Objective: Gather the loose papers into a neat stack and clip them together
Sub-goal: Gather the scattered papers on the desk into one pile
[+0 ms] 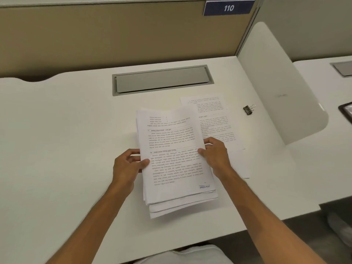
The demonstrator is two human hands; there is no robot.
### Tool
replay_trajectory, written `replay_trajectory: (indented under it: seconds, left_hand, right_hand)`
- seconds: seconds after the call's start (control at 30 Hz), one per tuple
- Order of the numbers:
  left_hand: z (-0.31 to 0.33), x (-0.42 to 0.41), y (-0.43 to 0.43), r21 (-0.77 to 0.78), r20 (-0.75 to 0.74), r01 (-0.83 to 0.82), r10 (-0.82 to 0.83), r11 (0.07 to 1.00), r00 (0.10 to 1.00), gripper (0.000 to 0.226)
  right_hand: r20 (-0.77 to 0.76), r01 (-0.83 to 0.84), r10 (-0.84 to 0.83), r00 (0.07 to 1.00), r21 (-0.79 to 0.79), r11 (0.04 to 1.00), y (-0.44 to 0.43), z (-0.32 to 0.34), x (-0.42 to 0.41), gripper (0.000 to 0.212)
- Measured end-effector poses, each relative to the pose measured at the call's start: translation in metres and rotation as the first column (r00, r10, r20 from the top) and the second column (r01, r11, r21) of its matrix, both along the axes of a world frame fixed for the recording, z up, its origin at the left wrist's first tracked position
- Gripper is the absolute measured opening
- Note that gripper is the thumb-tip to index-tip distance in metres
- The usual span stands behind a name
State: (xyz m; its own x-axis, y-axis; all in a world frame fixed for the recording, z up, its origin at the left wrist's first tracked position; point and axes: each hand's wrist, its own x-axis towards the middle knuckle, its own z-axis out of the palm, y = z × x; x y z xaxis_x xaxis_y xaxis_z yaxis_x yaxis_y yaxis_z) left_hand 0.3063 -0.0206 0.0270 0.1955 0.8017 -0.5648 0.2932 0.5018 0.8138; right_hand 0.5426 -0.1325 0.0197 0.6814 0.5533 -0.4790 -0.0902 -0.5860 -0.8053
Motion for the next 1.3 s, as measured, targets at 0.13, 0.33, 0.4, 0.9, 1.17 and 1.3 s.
replay_trajectory:
  seconds: [0.13,0.33,0.4,0.9,1.17,1.3]
  left_hand:
    - [0.001,0.058,0.005,0.017,0.011,0.035,-0.035,0.999,0.999,0.033]
    - [-0.014,0.151,0.013,-0.002,-0.015,0.012,-0.012,1.000,1.000,0.029]
    - [-0.019,0.179,0.013,0.016,-0.063,0.023,-0.022,1.000,0.998,0.026]
    - [-0.038,0.243,0.009,0.050,-0.321,0.106,-0.085,0.993,0.943,0.019]
    - [-0.041,0.238,0.007,-0.041,-0.239,0.050,-0.059,0.998,0.969,0.047]
    - [-0.044,0.233,0.004,-0.052,-0.227,0.157,-0.165,0.986,0.960,0.029]
  right_hand:
    - [-0.047,0.056,-0.057,0.997,-0.014,0.998,0.000,0.000,0.060,0.014]
    - [0.107,0.087,-0.074,0.991,-0.114,0.990,0.004,-0.011,0.140,0.005]
    - [0.182,0.081,-0.049,0.982,-0.176,0.981,0.005,-0.017,0.159,0.019]
    - [0.227,0.063,0.024,0.974,-0.369,0.927,0.015,-0.046,0.187,0.039]
    - [0.103,0.100,-0.068,0.992,-0.347,0.933,0.014,-0.042,0.194,0.036]
    - [0.107,0.107,-0.074,0.991,-0.346,0.932,0.012,-0.040,0.193,0.028]
